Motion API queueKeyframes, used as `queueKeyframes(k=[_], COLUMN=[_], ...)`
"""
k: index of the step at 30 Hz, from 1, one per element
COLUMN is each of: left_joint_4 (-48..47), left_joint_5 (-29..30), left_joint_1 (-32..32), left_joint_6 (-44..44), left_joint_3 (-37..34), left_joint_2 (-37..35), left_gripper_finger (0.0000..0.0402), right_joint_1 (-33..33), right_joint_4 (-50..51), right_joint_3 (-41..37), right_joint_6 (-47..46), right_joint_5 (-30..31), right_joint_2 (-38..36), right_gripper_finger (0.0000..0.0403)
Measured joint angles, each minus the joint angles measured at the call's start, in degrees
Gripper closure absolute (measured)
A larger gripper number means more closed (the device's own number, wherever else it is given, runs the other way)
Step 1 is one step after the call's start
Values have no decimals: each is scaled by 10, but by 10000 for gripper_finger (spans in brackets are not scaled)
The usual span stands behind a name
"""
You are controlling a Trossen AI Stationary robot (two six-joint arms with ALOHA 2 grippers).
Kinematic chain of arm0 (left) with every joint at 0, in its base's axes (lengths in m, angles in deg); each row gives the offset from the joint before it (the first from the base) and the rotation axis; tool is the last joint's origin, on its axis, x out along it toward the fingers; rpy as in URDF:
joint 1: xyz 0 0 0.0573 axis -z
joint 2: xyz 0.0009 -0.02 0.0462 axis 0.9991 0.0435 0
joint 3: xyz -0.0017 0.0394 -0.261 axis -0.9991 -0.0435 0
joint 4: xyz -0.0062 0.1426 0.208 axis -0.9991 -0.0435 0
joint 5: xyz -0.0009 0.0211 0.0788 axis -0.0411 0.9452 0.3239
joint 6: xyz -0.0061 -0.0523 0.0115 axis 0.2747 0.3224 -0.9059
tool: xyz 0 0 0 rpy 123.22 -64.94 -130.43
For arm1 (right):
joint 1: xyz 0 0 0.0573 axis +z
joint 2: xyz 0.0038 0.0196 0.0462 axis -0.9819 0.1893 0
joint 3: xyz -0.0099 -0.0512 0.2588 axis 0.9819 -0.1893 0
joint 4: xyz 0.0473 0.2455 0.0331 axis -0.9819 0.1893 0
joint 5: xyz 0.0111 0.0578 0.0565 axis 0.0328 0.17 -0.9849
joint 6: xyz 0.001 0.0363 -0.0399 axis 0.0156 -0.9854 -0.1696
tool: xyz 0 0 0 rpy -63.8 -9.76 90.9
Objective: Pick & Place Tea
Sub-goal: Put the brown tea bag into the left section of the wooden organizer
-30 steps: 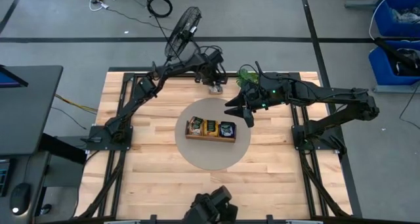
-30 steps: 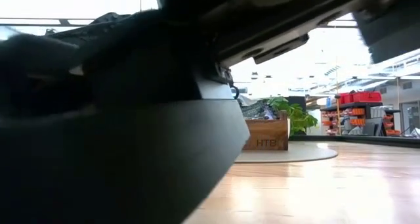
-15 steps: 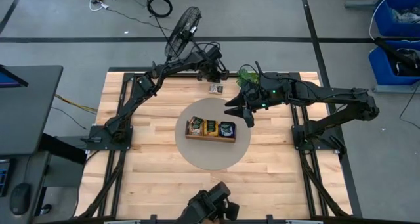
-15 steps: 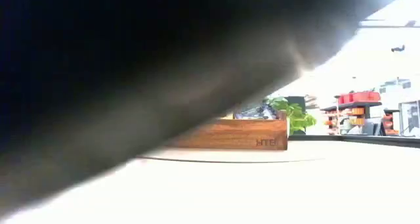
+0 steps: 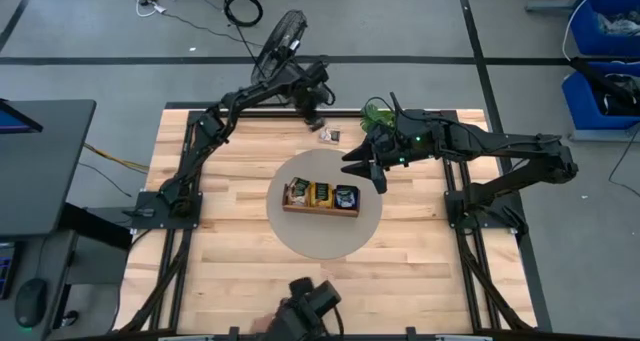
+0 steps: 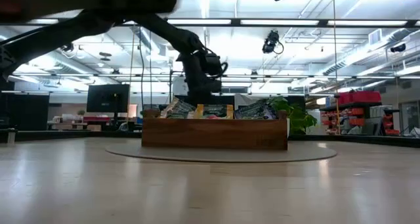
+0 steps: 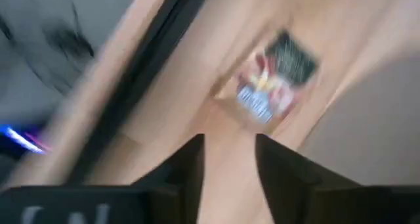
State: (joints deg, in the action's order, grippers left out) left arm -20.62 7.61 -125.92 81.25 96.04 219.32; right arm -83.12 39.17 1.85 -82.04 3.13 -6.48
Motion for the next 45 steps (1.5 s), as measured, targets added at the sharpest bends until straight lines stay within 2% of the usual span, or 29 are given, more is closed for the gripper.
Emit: queueKeyframes(k=[5,8,12,17,23,32,39,45], left_joint_4=[-39,-2,12,29,5,-9,-5,41], left_joint_5=[104,67,-3,-15,-41,-97,-101,-94], left_joint_1=[21,26,21,12,0,-1,2,13], left_joint_6=[-402,-532,-663,-697,-789,-920,-913,-876], left_joint_3=[-2,-3,-3,-2,-3,-3,-6,-40], left_joint_2=[-8,-8,0,12,18,18,20,21], left_gripper_finger=[199,176,172,191,214,219,214,175], right_joint_1=[0,0,0,0,0,0,0,0], right_joint_4=[-1,-7,-16,-30,-30,-19,14,34], right_joint_3=[0,0,0,0,0,0,0,0], right_joint_6=[-10,-24,-45,-63,-62,-36,-9,13], right_joint_5=[1,1,2,2,1,-1,-16,-40], right_joint_2=[0,0,0,0,0,0,0,0], right_gripper_finger=[221,221,221,221,221,221,221,221])
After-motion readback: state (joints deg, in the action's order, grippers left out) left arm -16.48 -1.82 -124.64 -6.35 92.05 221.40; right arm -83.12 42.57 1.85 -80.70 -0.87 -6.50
